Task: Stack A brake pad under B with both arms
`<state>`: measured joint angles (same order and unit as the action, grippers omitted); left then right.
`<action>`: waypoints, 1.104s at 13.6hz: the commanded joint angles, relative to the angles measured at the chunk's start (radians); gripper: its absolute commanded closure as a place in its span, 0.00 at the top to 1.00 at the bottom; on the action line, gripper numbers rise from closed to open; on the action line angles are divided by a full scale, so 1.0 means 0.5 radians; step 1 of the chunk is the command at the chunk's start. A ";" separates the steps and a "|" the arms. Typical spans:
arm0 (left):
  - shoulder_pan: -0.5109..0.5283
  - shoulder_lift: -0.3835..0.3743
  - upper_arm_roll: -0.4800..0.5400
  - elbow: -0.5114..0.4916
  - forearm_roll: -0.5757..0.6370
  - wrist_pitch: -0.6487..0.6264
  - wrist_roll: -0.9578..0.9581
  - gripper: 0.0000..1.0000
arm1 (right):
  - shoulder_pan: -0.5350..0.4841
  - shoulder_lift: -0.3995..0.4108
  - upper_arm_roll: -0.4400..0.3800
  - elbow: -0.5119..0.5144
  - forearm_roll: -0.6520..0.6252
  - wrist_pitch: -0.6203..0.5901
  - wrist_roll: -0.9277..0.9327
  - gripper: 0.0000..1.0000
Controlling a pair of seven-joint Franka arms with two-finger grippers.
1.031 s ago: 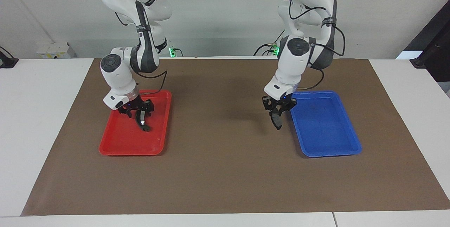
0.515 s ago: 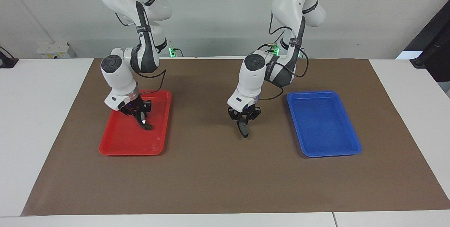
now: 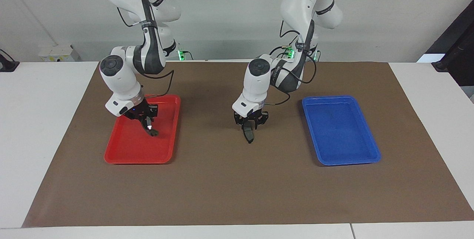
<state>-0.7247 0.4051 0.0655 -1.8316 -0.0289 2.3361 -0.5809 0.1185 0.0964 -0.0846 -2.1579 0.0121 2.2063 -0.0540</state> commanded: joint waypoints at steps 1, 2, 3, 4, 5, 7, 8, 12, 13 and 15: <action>0.209 -0.288 0.004 -0.107 -0.034 -0.256 0.036 0.98 | 0.112 0.016 0.010 0.195 0.016 -0.169 0.160 0.00; 0.274 -0.377 0.010 -0.156 -0.034 -0.364 0.039 0.98 | 0.152 0.040 0.010 0.223 0.016 -0.127 0.197 0.00; 0.344 -0.457 0.010 -0.220 -0.031 -0.441 0.063 0.98 | 0.207 0.080 0.010 0.257 0.016 -0.051 0.245 0.00; 0.397 -0.518 0.016 -0.282 -0.031 -0.451 0.188 0.98 | 0.266 0.129 0.010 0.315 0.016 -0.017 0.264 0.00; 0.506 -0.579 0.019 -0.331 -0.031 -0.448 0.365 0.98 | 0.345 0.199 0.007 0.443 0.016 -0.059 0.277 0.00; 0.715 -0.656 0.016 -0.334 -0.031 -0.463 0.560 0.99 | 0.489 0.411 0.007 0.740 0.016 -0.193 0.493 0.00; 0.816 -0.702 0.016 -0.334 -0.031 -0.469 0.639 0.98 | 0.560 0.521 0.010 0.906 0.016 -0.255 0.628 0.00; 1.182 -0.890 0.022 -0.197 -0.028 -0.701 1.001 0.99 | 0.714 0.795 0.037 1.223 0.019 -0.292 0.927 0.00; 1.262 -0.893 0.022 -0.078 -0.025 -0.875 1.063 0.99 | 0.726 0.853 0.101 1.275 0.019 -0.265 0.964 0.00; 1.397 -0.856 0.019 0.165 -0.022 -1.143 1.143 0.99 | 0.763 0.881 0.126 1.278 0.013 -0.222 1.050 0.00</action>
<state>-0.0770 -0.0446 0.0877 -1.8543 -0.0291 1.8764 -0.0501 0.4964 0.5095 -0.0345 -1.5687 0.0133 2.0977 0.4391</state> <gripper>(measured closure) 0.013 0.564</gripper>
